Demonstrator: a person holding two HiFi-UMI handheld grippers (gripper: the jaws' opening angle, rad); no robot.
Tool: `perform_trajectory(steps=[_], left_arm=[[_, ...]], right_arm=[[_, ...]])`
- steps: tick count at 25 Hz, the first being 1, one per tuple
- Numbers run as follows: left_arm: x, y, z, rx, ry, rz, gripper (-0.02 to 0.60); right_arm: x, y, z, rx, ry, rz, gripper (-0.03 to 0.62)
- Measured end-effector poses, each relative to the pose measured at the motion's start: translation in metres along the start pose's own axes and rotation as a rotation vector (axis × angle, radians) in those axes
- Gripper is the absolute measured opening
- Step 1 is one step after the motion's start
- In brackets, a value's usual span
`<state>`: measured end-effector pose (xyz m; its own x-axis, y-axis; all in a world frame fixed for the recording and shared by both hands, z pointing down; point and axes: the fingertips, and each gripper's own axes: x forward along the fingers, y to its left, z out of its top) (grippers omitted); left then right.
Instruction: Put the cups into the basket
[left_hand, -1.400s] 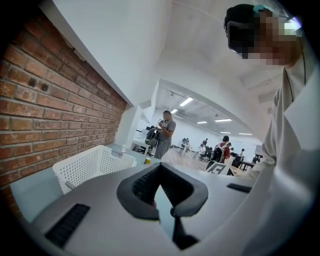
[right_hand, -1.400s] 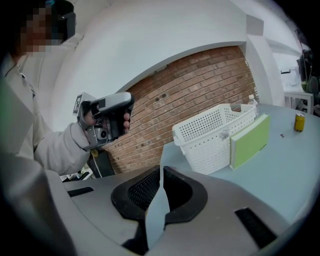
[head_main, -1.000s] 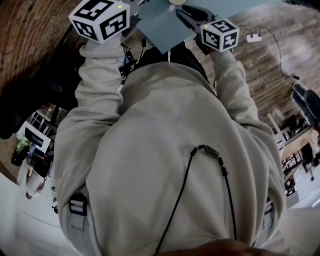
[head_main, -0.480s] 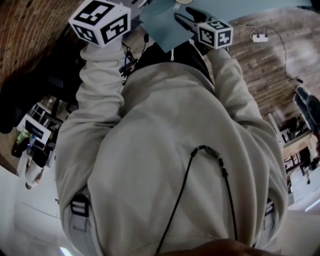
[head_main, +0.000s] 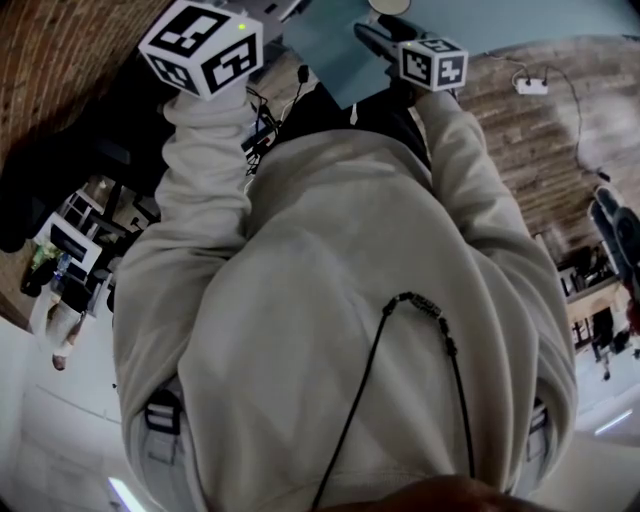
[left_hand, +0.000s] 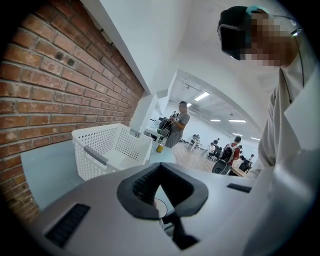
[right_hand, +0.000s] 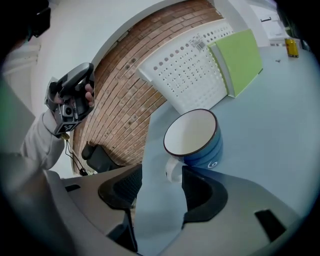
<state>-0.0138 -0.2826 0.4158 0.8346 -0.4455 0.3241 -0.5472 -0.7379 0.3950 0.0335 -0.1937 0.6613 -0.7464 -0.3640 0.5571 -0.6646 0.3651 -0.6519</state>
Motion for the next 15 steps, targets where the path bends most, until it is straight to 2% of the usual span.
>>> perform_trajectory(steps=[7, 13, 15], left_arm=[[0.004, 0.007, -0.006, 0.002, 0.016, 0.01, -0.002], [0.003, 0.005, -0.01, 0.009, 0.03, 0.019, -0.002], [0.001, 0.007, -0.012, 0.005, 0.034, 0.024, -0.002]], right_arm=[[0.015, -0.004, -0.002, 0.059, 0.007, 0.044, 0.239], [0.016, -0.003, 0.005, 0.11, -0.049, 0.073, 0.236], [0.016, -0.008, 0.006, 0.102, -0.063, 0.057, 0.208]])
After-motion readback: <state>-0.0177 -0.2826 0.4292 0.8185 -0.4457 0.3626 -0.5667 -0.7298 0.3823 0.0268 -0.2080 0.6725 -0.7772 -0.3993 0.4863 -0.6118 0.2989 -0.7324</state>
